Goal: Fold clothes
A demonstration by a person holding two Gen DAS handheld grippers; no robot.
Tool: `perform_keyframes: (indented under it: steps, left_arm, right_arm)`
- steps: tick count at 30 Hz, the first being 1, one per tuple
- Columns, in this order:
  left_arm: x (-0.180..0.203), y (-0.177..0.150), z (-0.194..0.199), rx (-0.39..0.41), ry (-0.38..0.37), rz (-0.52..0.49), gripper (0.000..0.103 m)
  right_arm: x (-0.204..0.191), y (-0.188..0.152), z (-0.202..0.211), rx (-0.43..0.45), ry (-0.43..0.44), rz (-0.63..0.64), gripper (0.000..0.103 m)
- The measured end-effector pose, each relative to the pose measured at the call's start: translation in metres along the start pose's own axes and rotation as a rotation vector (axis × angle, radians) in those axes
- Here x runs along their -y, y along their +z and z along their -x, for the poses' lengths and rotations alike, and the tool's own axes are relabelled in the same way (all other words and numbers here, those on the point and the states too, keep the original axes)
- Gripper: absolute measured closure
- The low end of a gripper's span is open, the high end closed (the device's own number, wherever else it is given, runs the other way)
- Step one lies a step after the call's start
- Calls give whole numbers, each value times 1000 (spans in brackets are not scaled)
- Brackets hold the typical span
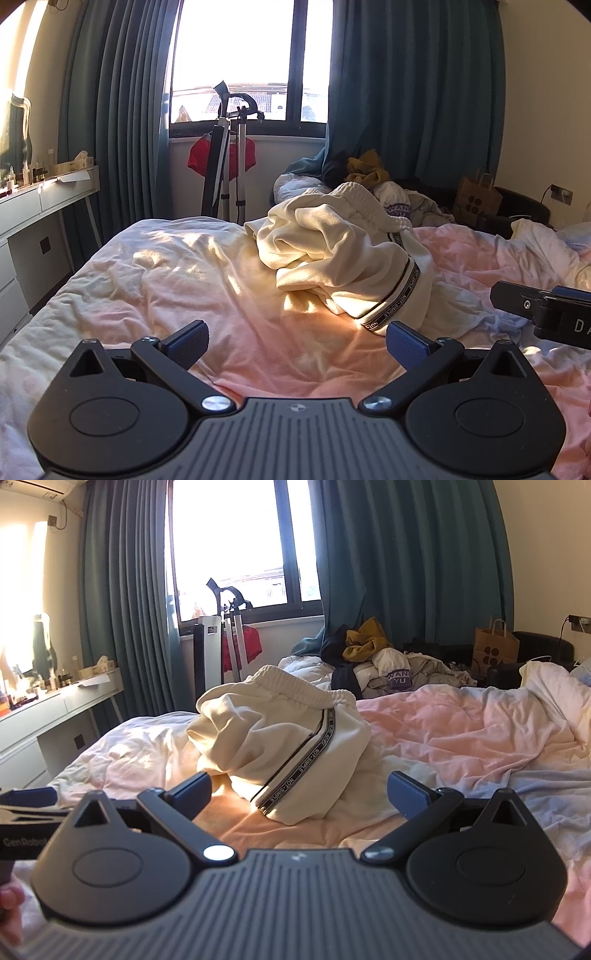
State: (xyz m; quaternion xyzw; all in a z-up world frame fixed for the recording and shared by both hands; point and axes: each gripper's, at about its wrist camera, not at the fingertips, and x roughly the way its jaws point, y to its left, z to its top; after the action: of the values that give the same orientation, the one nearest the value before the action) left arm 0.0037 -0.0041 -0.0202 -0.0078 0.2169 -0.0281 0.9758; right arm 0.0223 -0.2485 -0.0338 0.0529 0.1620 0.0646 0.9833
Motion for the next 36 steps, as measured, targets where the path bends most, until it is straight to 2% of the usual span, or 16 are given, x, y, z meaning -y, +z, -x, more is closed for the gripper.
perform_keyframes:
  steps: [8,14,20,22,28,31,36]
  left_arm:
    - [1,0,-4,-2,-10,-1,0]
    - [0,5,-16,-38,-21,18,0]
    - [2,40,-44,-61,-76,56,0]
    - [5,58,-62,-67,-110,64,0]
    - [22,114,-139,-89,-125,57,0]
    - [38,140,-188,-81,-106,-7,0]
    - [64,163,-263,-66,-38,-159,0]
  right_arm:
    - [2,0,-1,-4,-16,8,0]
    - [5,-2,-4,-27,-37,8,0]
    - [18,-1,-8,-46,-78,-40,0]
    - [24,-1,-10,-46,-87,-65,0]
    - [41,-3,-22,-57,-77,-146,0]
    - [49,-6,-35,-80,-79,-177,0]
    - [63,-15,-61,-109,-76,-249,0]
